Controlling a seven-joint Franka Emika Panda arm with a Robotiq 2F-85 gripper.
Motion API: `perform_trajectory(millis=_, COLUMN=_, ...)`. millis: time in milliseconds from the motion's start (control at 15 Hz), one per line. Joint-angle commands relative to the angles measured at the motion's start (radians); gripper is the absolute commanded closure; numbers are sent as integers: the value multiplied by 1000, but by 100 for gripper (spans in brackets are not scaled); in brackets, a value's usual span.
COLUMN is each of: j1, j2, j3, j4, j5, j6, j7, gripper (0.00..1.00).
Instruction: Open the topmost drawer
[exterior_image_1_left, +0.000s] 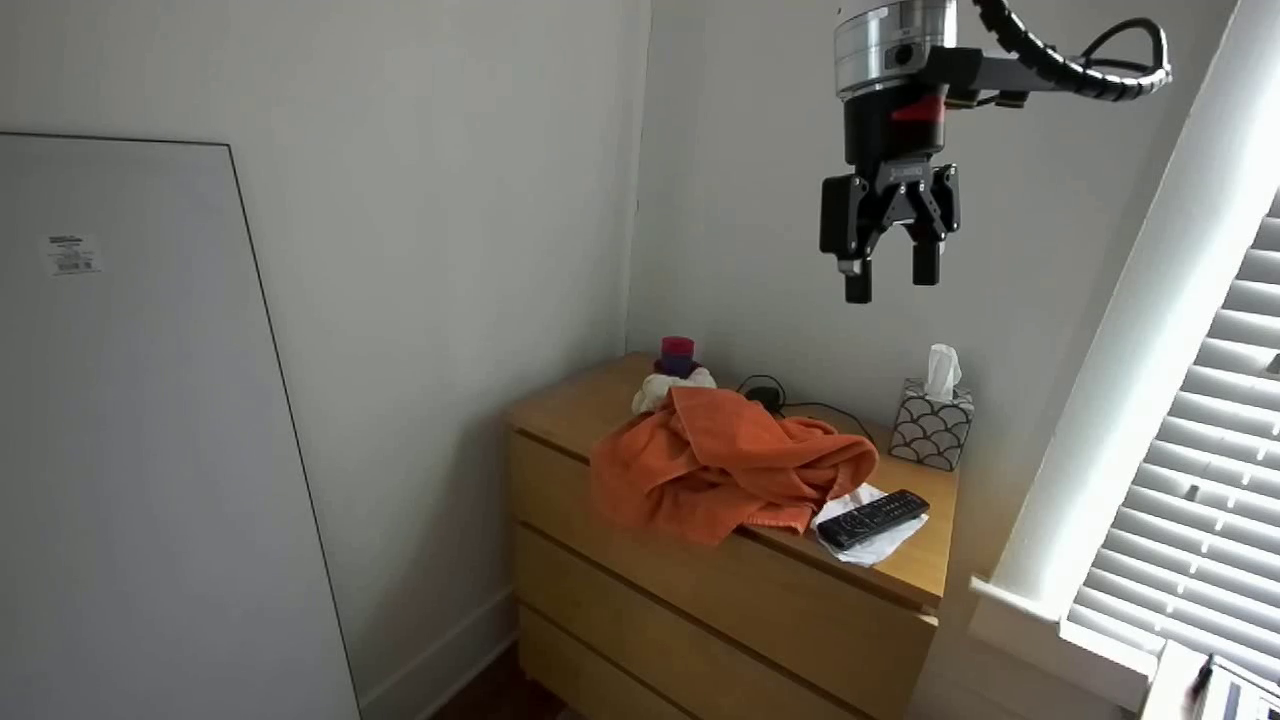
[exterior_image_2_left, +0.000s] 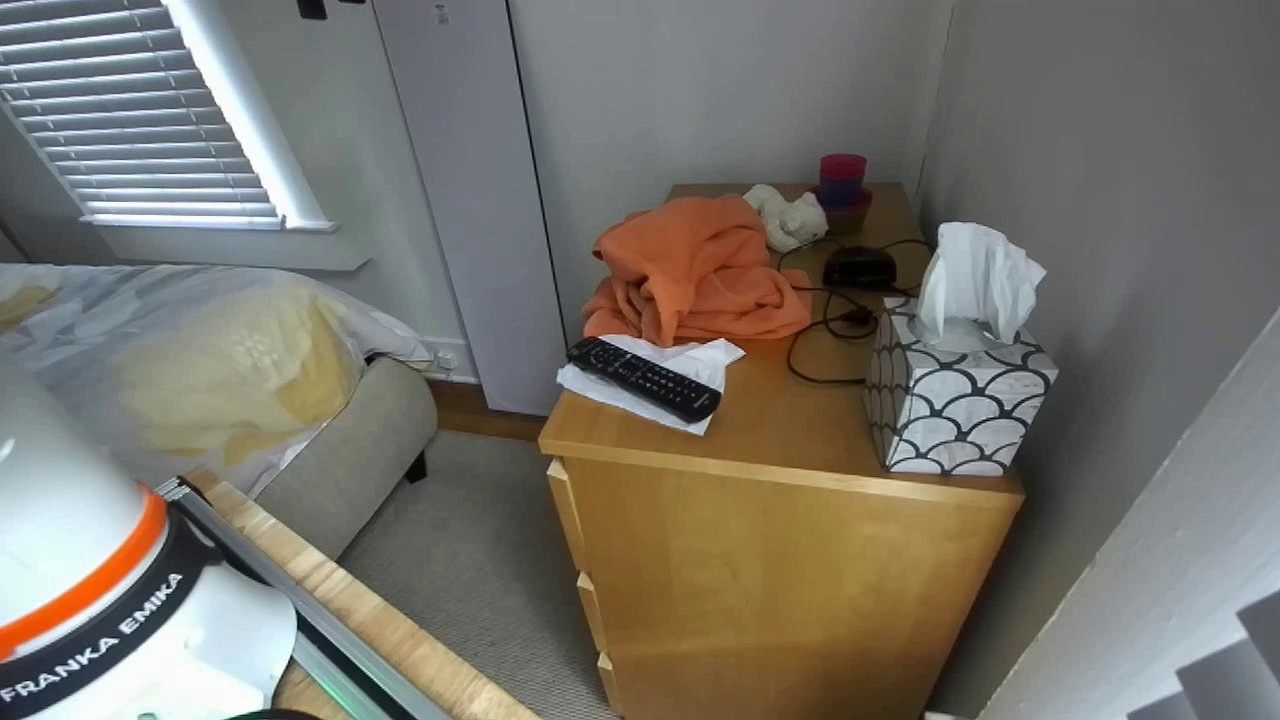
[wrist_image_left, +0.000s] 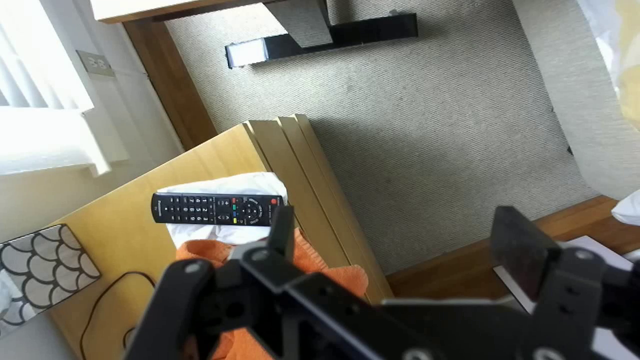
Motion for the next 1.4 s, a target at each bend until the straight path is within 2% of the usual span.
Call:
perform_trajectory(millis=0, j1=20, j2=3, j3=-17, j4=2, j5=-5, j6=-2, j7=5, gripper=0)
perform_trajectory(millis=333, j1=20, j2=3, j3=-17, j4=2, j5=-5, j6=-2, j7=5, gripper=0)
perform_trajectory(millis=667, j1=19, j2=55, j3=74, j4=-28, j5=-150, j6=68, j7=269, gripper=0)
perform_trajectory(millis=933, j1=53, j2=148, j3=129, j4=-53, j5=-300, j6=89, j7=513, gripper=0)
perform_trajectory(millis=1133, j1=87, j2=231, j3=134, j4=-85, j5=-402, j6=125, j7=688, gripper=0)
perform_trajectory(millis=1333, j1=123, j2=327, j3=108, j4=-115, j5=-489, j6=189, j7=740, gripper=0)
